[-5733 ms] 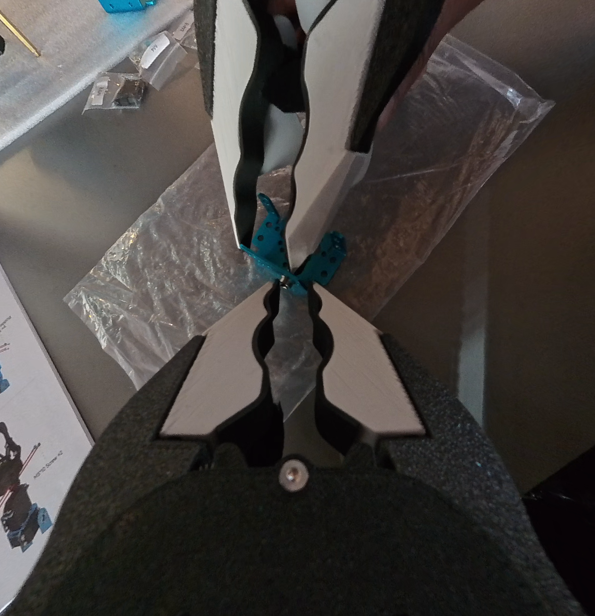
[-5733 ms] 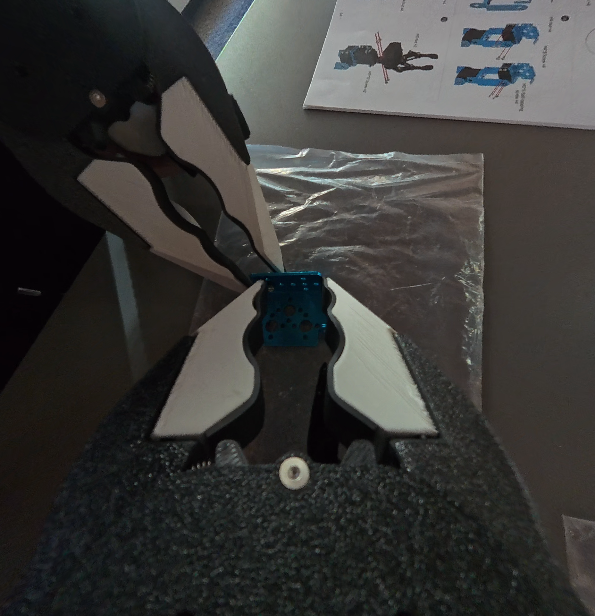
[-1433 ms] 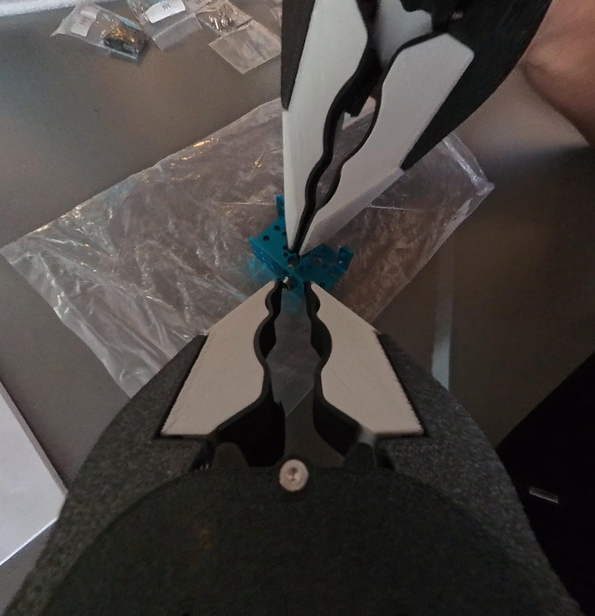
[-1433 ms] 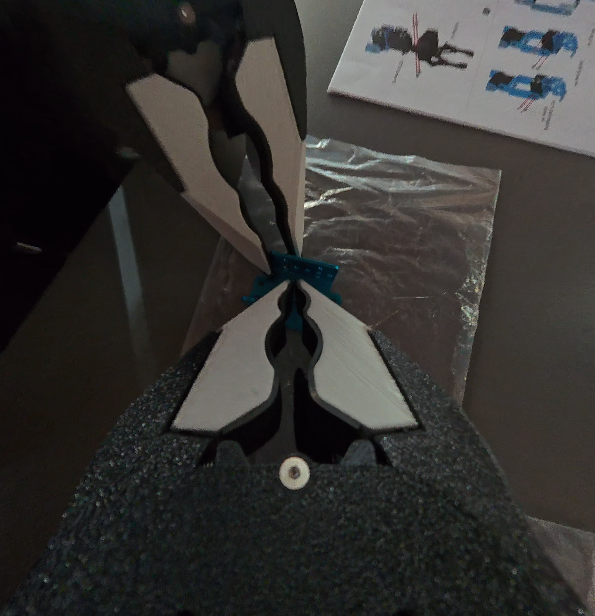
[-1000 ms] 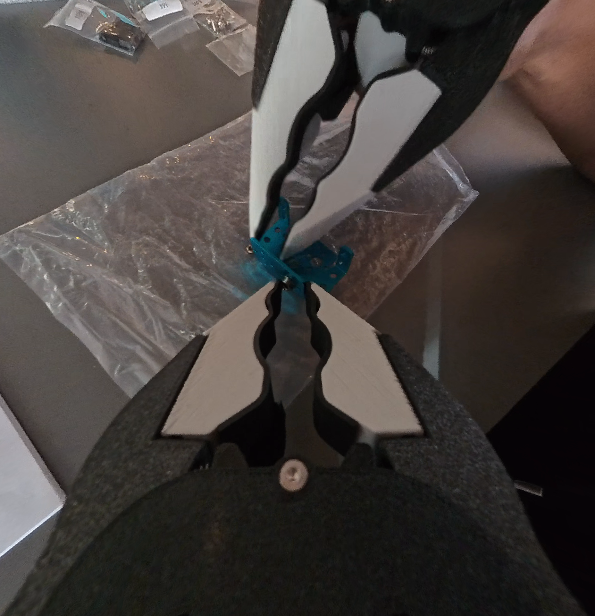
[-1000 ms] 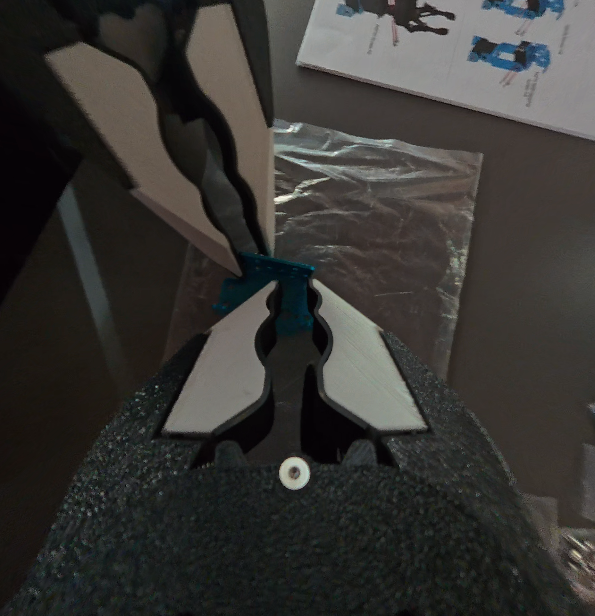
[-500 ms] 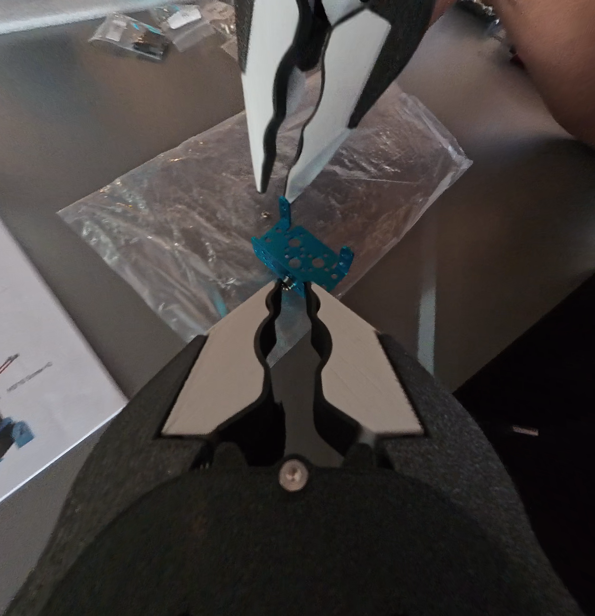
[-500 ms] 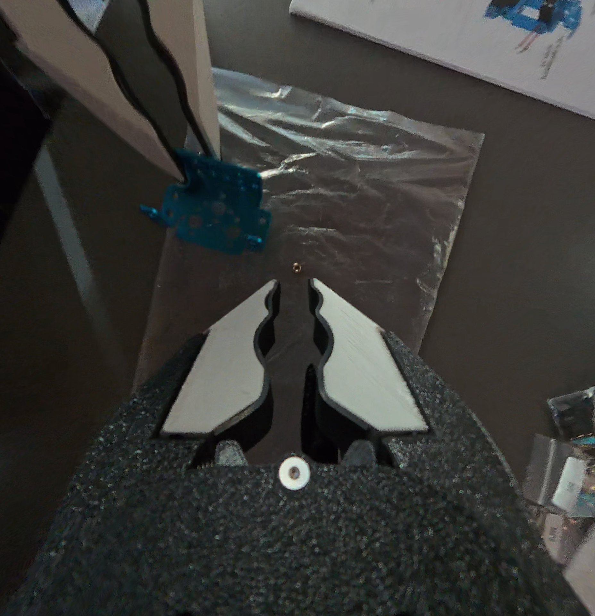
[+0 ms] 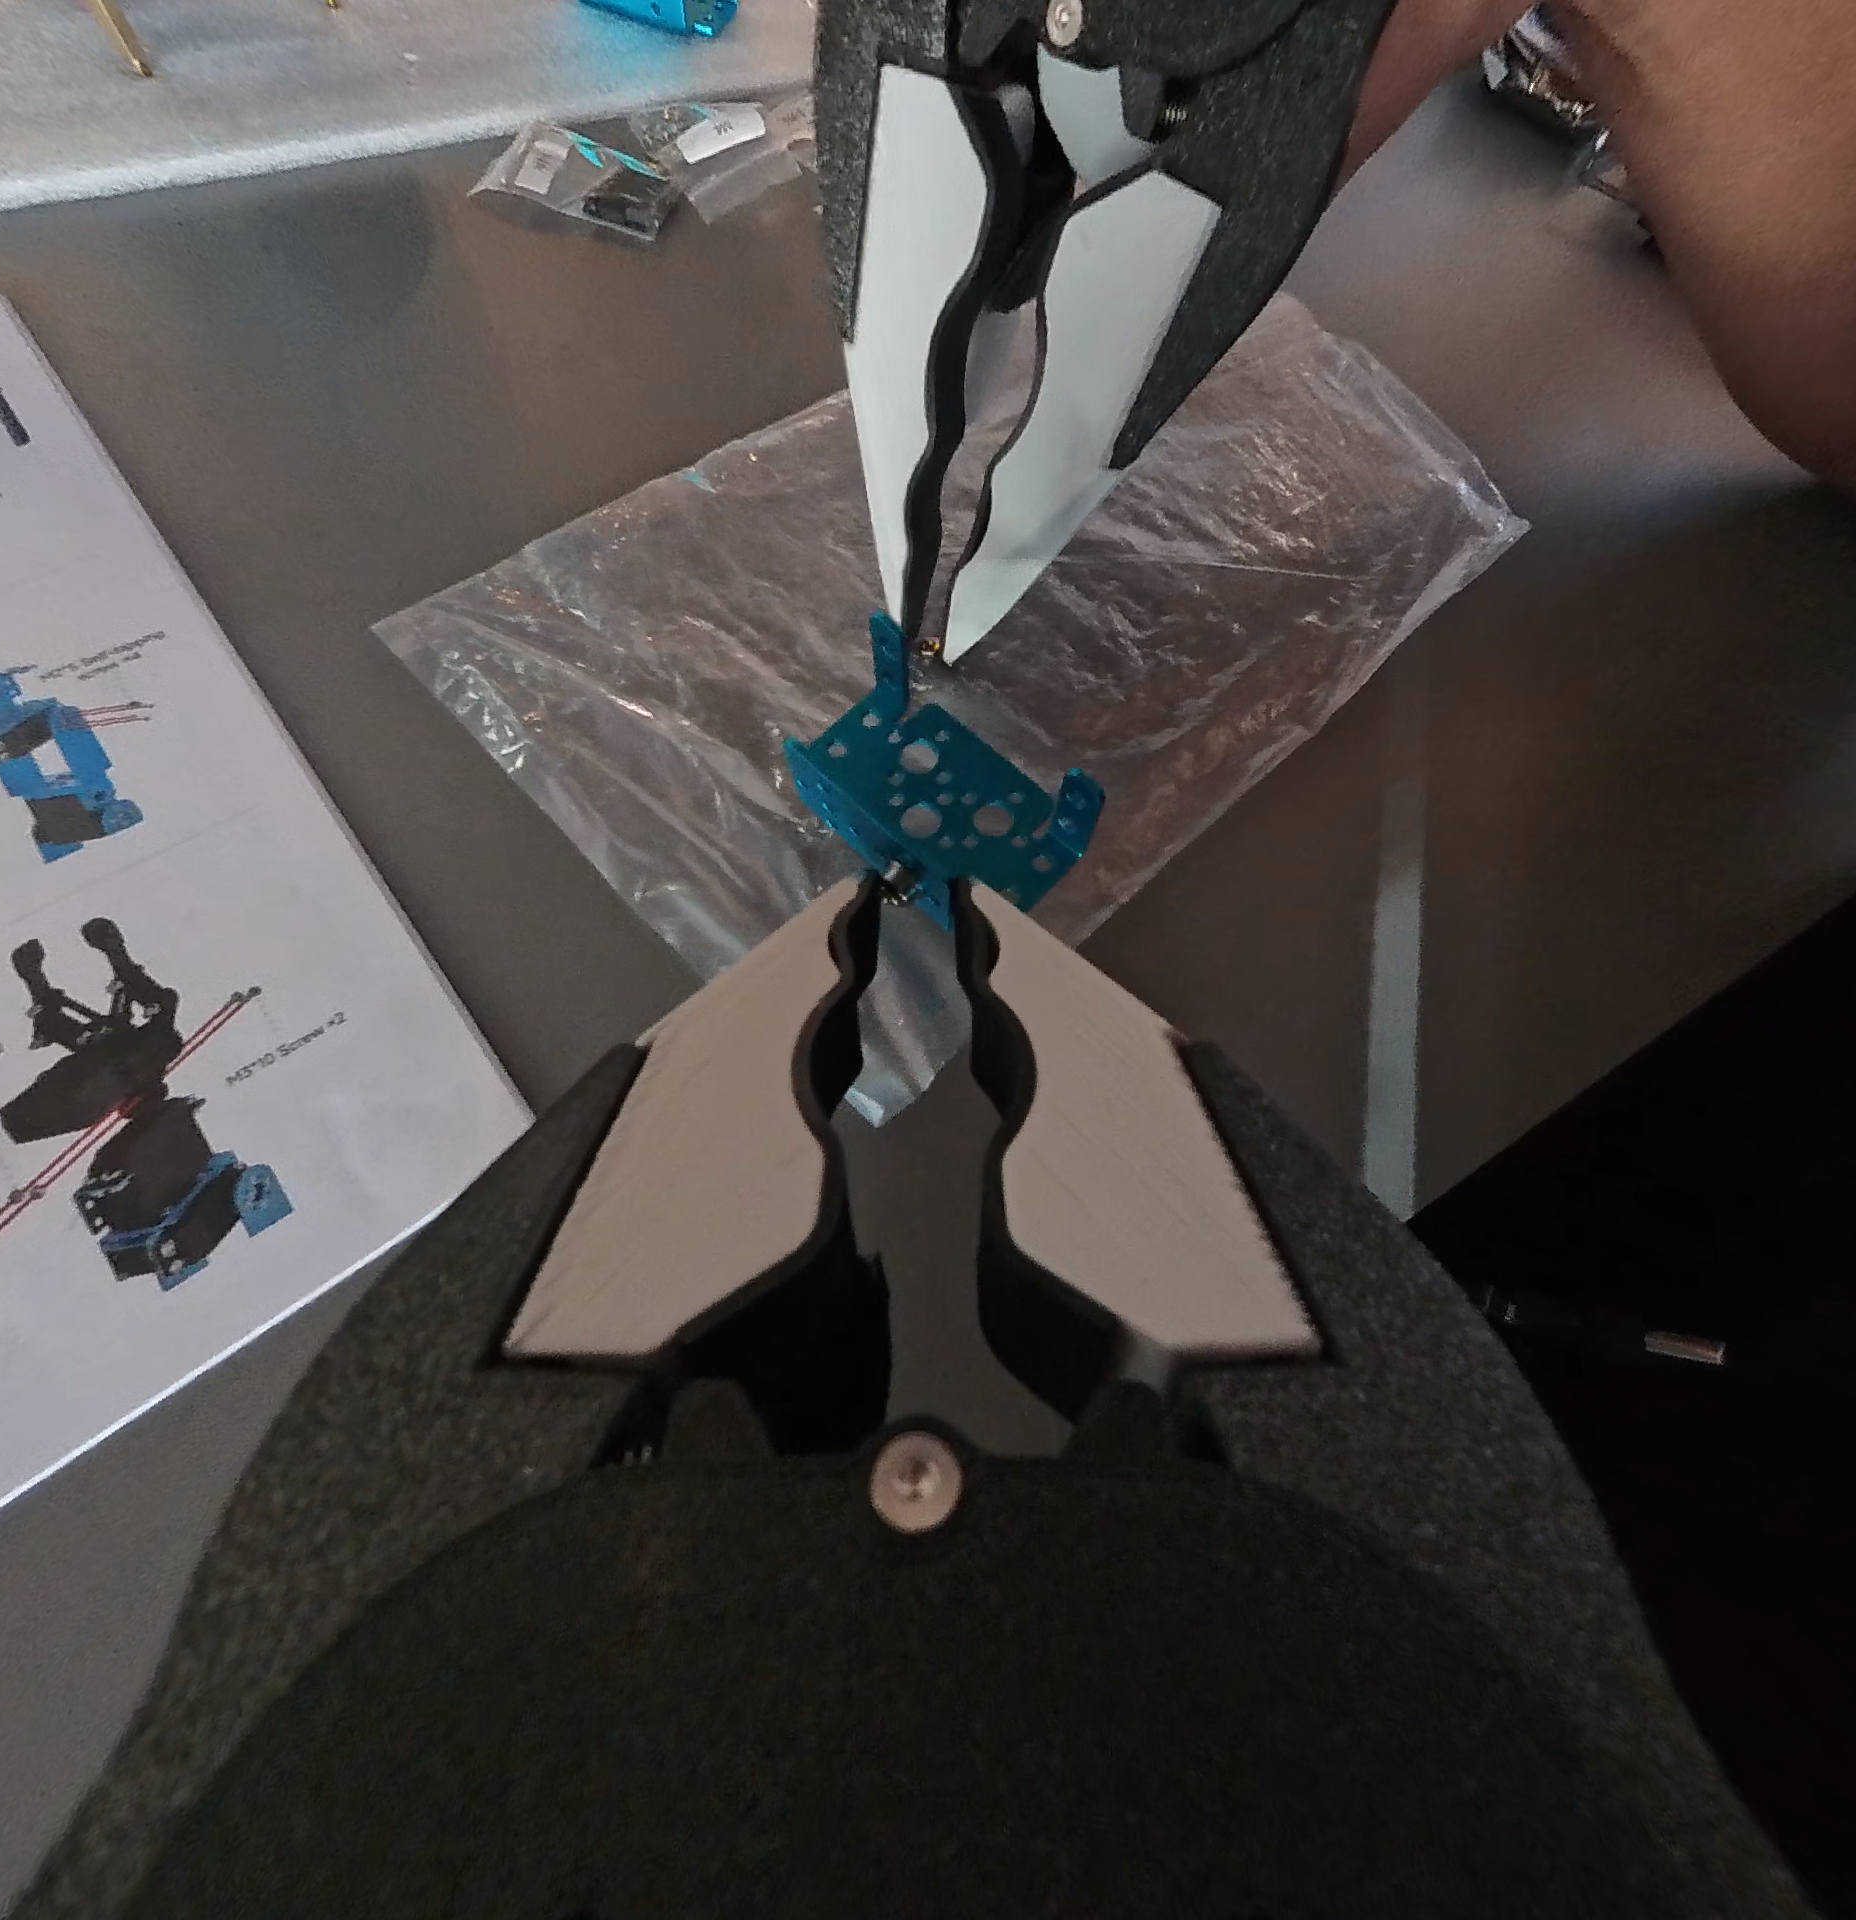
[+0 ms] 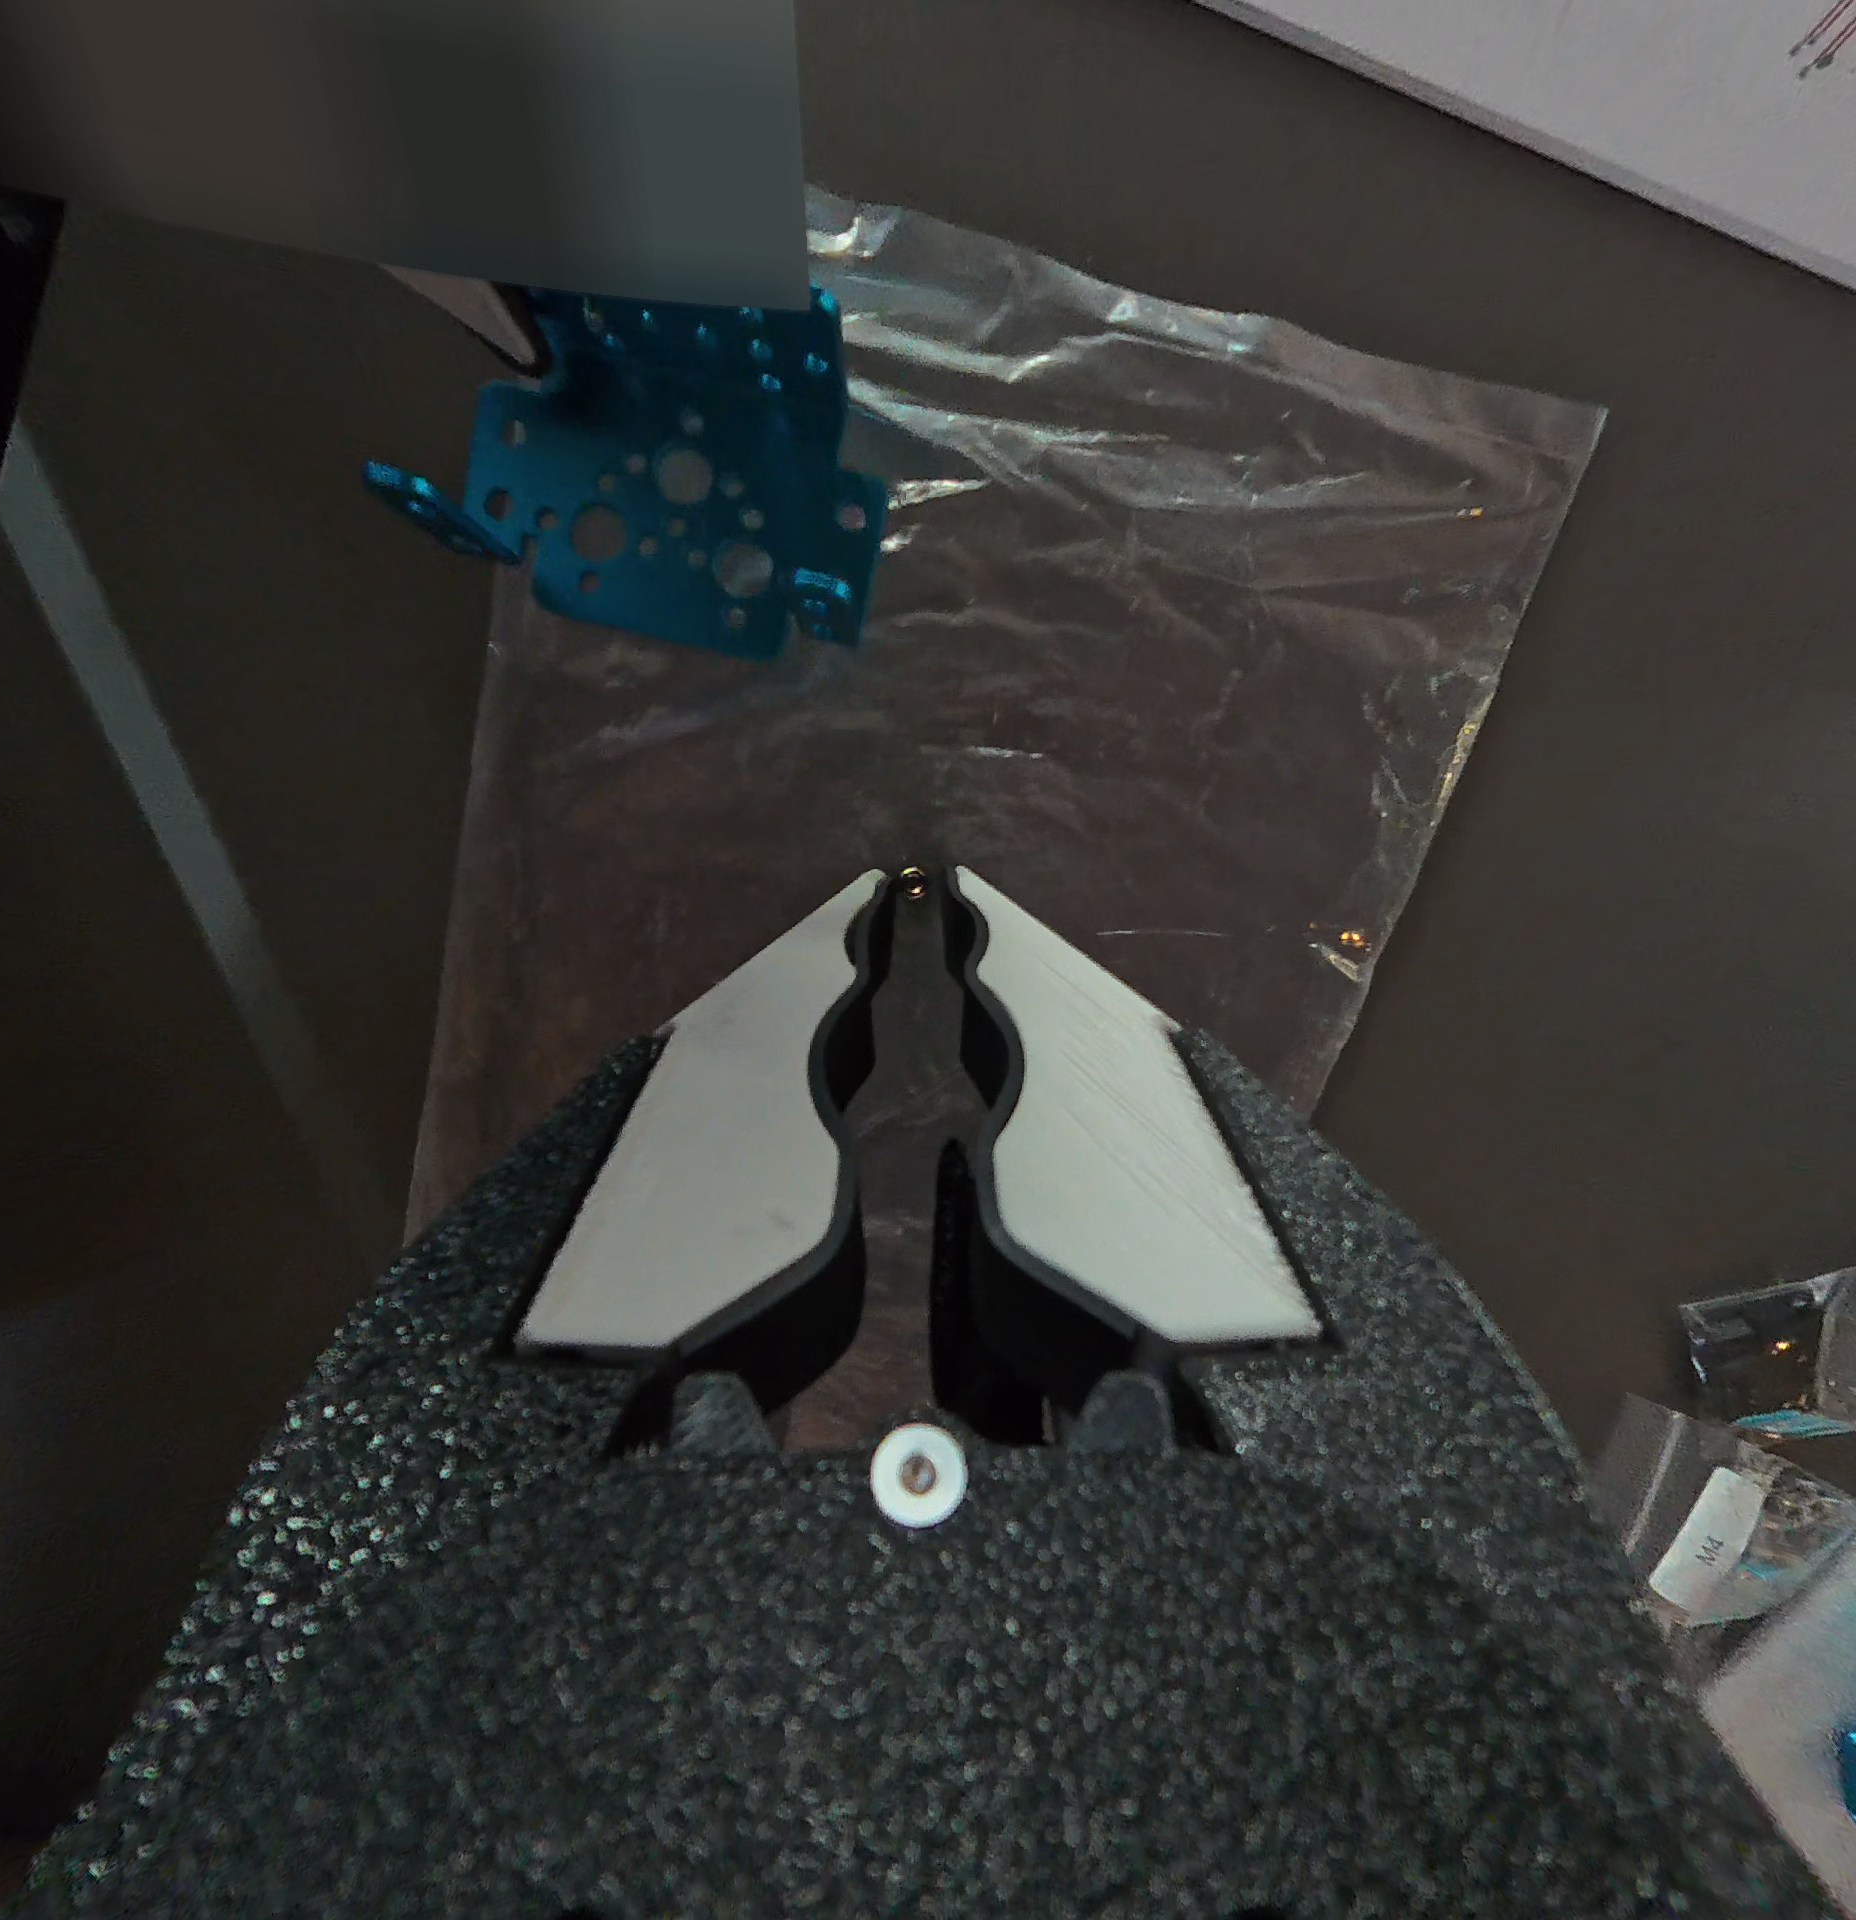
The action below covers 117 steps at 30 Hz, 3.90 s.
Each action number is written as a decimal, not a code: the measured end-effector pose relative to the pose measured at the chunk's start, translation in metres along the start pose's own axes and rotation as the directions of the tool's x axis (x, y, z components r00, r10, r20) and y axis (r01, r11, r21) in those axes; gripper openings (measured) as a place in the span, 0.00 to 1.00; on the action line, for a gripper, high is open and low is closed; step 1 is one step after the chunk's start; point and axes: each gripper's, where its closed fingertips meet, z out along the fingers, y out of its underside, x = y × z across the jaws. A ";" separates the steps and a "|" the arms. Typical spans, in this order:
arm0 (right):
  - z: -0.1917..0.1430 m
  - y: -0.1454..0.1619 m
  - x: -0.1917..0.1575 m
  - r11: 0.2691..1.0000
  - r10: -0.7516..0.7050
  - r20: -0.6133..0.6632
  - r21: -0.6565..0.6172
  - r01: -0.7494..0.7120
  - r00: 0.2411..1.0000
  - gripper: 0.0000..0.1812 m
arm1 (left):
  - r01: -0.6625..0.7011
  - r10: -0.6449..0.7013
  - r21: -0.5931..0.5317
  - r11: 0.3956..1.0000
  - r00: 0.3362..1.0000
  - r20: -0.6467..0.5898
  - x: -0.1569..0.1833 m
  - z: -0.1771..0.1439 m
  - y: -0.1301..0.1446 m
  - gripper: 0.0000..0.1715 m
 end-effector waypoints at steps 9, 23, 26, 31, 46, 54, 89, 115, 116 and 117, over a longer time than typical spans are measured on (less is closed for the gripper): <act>-0.002 -0.003 -0.001 0.989 -0.008 0.030 0.147 0.003 1.000 0.03 | 0.069 -0.068 0.042 0.997 0.997 -0.030 -0.009 0.004 -0.007 0.08; -0.071 -0.056 -0.022 0.892 -0.105 -0.012 0.442 0.099 0.994 0.03 | 0.198 -0.158 0.143 0.970 0.955 -0.252 0.013 0.023 -0.044 0.08; -0.063 -0.051 -0.025 0.919 -0.135 -0.044 0.369 0.141 0.990 0.03 | 0.217 -0.169 0.142 0.966 0.942 -0.289 0.018 0.025 -0.048 0.08; -0.061 -0.048 -0.030 0.912 -0.154 -0.020 0.383 0.150 0.988 0.03 | 0.299 -0.219 0.150 0.942 0.890 -0.399 0.028 0.020 -0.055 0.08; -0.072 -0.056 -0.040 0.875 -0.228 -0.062 0.424 0.233 0.972 0.03 | 0.459 -0.307 0.142 0.877 0.762 -0.571 0.034 0.008 -0.065 0.08; -0.077 -0.060 -0.041 0.871 -0.245 -0.049 0.428 0.242 0.968 0.03 | 0.526 -0.341 0.127 0.841 0.697 -0.630 0.035 0.003 -0.070 0.07; -0.090 -0.080 -0.036 0.883 -0.325 0.000 0.358 0.303 0.946 0.03 | 0.638 -0.344 0.148 0.756 0.579 -0.739 0.025 -0.017 -0.082 0.08; -0.090 -0.077 -0.040 0.868 -0.386 -0.031 0.326 0.374 0.922 0.03 | 0.629 -0.344 0.142 0.765 0.585 -0.735 0.029 -0.015 -0.081 0.08; -0.090 -0.078 -0.040 0.868 -0.387 -0.031 0.326 0.375 0.922 0.03 | 0.628 -0.344 0.142 0.765 0.584 -0.735 0.029 -0.015 -0.081 0.08; -0.090 -0.078 -0.041 0.868 -0.387 -0.030 0.326 0.375 0.921 0.03 | 0.628 -0.344 0.142 0.765 0.585 -0.735 0.029 -0.016 -0.081 0.08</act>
